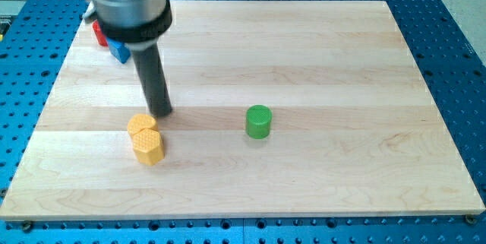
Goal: Push the yellow blocks diagonally up
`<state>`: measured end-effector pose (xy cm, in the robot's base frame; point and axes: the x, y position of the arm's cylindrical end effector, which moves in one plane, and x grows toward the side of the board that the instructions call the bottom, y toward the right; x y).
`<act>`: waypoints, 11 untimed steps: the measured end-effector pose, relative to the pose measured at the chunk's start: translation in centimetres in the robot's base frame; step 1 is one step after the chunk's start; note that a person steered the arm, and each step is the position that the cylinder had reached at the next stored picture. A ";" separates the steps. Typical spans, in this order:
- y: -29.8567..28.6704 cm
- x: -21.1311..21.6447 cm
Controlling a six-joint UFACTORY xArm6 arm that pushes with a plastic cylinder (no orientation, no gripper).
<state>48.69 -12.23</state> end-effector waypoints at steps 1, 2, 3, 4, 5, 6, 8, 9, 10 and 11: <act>0.6 4.9; 4.7 5.2; 4.1 11.0; -1.4 12.2; -5.6 10.9; -9.4 9.6; -4.1 13.1; 3.0 12.8; 2.0 11.6; -2.1 10.3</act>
